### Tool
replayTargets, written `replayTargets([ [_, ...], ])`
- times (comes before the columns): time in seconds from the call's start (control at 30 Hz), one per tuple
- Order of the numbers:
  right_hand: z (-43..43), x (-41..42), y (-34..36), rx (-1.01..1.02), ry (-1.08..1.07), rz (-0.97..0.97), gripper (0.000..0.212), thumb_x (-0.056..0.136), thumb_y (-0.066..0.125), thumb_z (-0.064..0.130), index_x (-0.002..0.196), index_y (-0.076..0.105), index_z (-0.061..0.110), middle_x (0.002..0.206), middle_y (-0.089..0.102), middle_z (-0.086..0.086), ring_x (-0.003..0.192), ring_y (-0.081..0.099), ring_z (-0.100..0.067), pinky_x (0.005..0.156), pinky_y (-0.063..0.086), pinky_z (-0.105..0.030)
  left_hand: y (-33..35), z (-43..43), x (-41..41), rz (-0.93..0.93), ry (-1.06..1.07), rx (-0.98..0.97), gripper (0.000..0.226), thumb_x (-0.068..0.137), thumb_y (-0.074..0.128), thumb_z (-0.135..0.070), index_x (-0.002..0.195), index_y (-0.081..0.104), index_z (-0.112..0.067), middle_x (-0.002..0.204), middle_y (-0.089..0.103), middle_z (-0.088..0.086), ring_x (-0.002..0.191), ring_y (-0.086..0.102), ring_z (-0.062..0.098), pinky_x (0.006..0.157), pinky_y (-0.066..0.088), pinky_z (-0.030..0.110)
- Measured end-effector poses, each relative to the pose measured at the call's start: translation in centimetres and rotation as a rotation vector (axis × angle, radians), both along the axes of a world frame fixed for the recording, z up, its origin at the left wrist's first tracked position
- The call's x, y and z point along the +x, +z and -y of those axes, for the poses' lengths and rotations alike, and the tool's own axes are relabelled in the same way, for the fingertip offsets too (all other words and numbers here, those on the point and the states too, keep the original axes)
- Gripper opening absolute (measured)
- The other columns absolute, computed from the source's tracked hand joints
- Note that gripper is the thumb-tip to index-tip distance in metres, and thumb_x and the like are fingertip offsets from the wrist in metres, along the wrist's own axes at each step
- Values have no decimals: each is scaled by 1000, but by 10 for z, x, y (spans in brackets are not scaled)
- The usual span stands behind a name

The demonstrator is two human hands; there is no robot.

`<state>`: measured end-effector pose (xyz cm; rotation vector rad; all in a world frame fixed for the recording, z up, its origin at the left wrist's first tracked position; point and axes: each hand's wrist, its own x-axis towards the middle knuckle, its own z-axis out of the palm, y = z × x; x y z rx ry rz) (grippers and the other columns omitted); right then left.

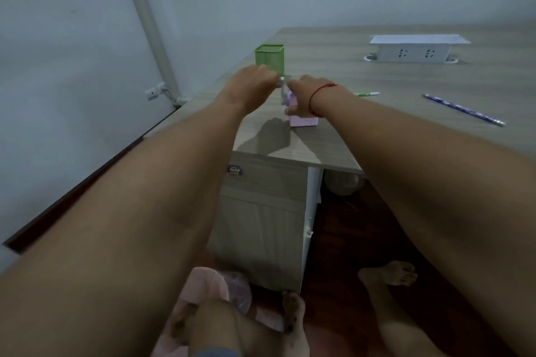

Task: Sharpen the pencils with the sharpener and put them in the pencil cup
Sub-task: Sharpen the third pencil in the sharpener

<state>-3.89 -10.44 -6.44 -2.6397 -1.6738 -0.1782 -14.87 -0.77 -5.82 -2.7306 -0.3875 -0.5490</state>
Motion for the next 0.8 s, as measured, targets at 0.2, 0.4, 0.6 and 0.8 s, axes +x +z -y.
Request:
replayTargets([
  [0.2,1,-10,0,2,-32,17,53,89,58,41,133,47,13,131,51,-17,114,55,-36,90,45,-41,-36,29,-21,21,-25,-90,25,97,43,-8,118,56,-5,98,65,24,89,64,38,73,48,44],
  [0.4,0,-9,-4,30,-6,-18,54,89,49,37,137,43,14,132,50,-18,113,54,-36,91,46,-41,-52,30,-7,-156,204,-215,25,98,44,-8,112,61,3,111,64,20,101,63,34,87,48,37],
  [0.6,-1,-3,-8,76,24,-56,53,90,47,38,137,43,15,136,46,-15,118,52,-36,95,44,-42,-55,7,15,-189,229,-396,26,97,45,-19,108,64,-5,113,64,18,102,61,32,87,45,37],
  [0.8,-2,0,-9,108,57,-75,44,89,50,36,129,48,17,136,45,-12,119,51,-34,93,43,-39,-33,-22,26,-217,158,-200,20,95,49,-17,102,63,-5,104,64,19,97,63,36,79,47,41],
])
